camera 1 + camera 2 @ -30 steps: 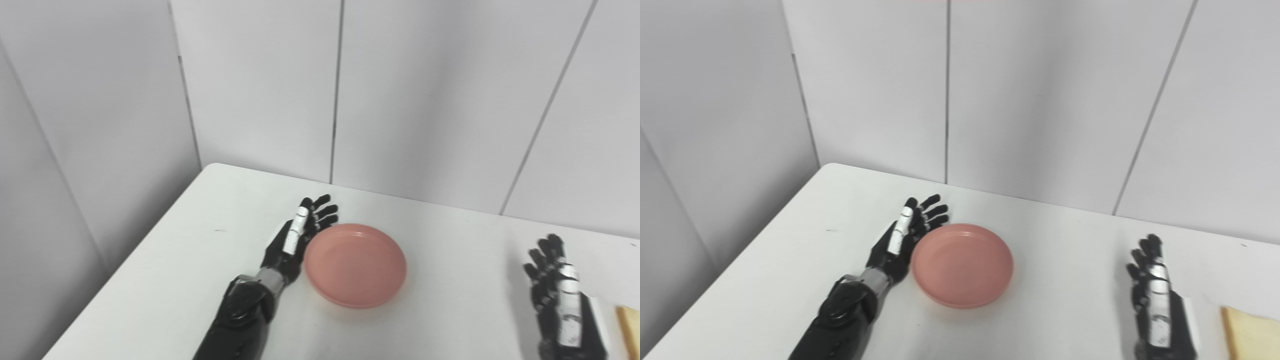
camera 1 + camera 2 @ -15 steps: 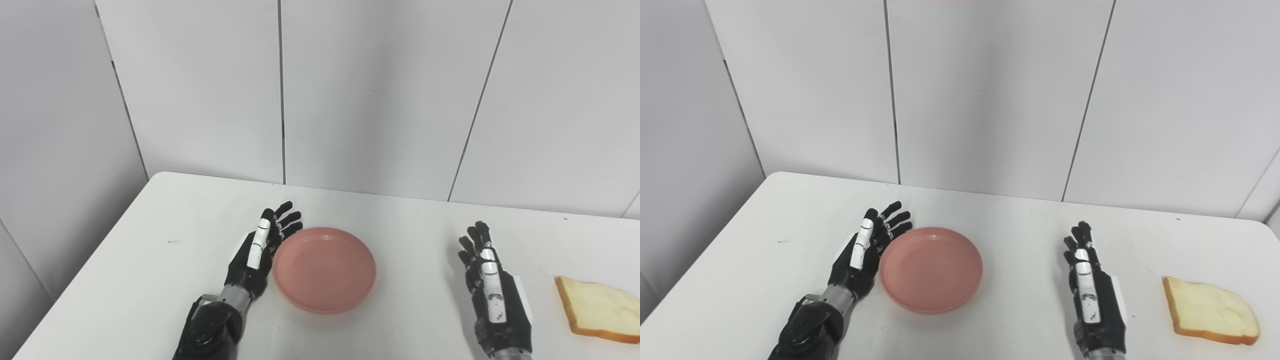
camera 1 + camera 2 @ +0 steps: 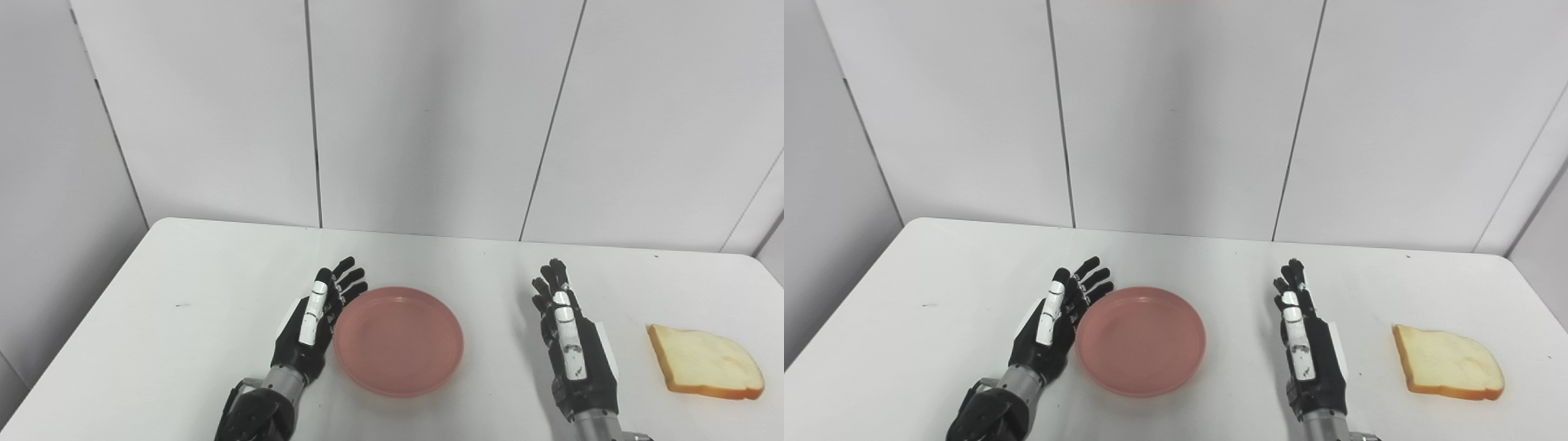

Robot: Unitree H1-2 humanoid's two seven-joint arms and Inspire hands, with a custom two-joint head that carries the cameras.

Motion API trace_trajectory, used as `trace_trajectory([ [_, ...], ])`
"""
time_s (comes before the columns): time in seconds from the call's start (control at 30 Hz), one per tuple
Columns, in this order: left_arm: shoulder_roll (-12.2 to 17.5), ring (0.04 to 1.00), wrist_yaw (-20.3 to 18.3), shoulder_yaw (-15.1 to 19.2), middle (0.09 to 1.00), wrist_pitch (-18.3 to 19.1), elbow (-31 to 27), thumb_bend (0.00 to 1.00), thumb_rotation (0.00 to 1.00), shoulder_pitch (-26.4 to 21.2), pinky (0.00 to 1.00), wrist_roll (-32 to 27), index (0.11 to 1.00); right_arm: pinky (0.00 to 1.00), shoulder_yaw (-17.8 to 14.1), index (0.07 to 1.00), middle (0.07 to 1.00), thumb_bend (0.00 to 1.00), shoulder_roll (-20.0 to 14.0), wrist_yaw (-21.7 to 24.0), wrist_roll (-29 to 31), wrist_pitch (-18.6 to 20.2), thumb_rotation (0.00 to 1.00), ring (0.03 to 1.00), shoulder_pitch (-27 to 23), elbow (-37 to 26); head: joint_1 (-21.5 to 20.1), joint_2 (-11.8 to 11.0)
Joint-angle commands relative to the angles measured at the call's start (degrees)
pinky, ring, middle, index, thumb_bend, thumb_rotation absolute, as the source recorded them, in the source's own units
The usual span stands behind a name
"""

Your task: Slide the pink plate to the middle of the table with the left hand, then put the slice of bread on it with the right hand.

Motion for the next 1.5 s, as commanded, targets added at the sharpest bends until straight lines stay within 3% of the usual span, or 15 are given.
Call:
trace_trajectory([
  [0.0,-1.4,0.889,-0.1,-0.8,0.905,1.0,-0.6,0.70,1.00,1.4,0.95,-0.3,0.905,0.99,0.2,0.988,0.980,0.70,0.4,-0.1,-0.2,0.4,0.91,0.966,-2.0,-2.2,-0.5,0.2],
  [0.3,-3.4,0.894,1.1,-2.4,0.898,2.7,-2.4,0.72,1.00,2.2,0.94,1.1,0.895,0.98,0.7,0.976,0.979,0.69,0.9,-0.3,-0.2,1.0,0.90,0.964,-2.2,-2.7,-3.0,1.1],
  [0.6,-5.2,0.893,0.9,-2.6,0.885,1.7,-1.7,0.74,0.97,2.8,0.91,0.3,0.879,0.99,0.9,0.988,0.986,0.68,0.6,-0.4,-1.2,1.5,0.93,0.971,-2.4,-3.2,-2.9,2.4],
  [0.77,-6.1,0.904,1.4,-2.9,0.894,3.4,-3.6,0.74,0.97,3.4,0.92,0.2,0.884,0.99,0.5,0.992,0.988,0.69,0.6,-0.2,-0.5,2.4,0.92,0.974,-2.5,-3.7,-3.4,2.8],
  [1.0,-7.3,0.893,1.2,-3.5,0.900,2.5,-3.5,0.71,0.98,3.4,0.88,0.3,0.899,1.00,-0.5,0.988,0.978,0.69,-0.1,-0.3,-0.1,1.9,0.92,0.971,-2.4,-3.9,-5.1,2.6],
  [1.27,-8.0,0.910,1.4,-3.9,0.913,2.2,-1.8,0.72,0.97,3.0,0.90,0.6,0.893,1.00,-3.6,0.990,0.983,0.71,-5.5,0.8,1.6,2.4,0.90,0.971,-3.9,-5.6,-7.0,2.6],
  [1.47,-7.8,0.909,2.2,-3.5,0.919,1.7,-1.2,0.72,0.99,2.2,0.94,0.9,0.897,0.94,-6.9,0.939,0.939,0.71,-13.1,0.7,-0.1,3.5,0.70,0.930,-6.0,-8.2,-9.3,1.9],
])
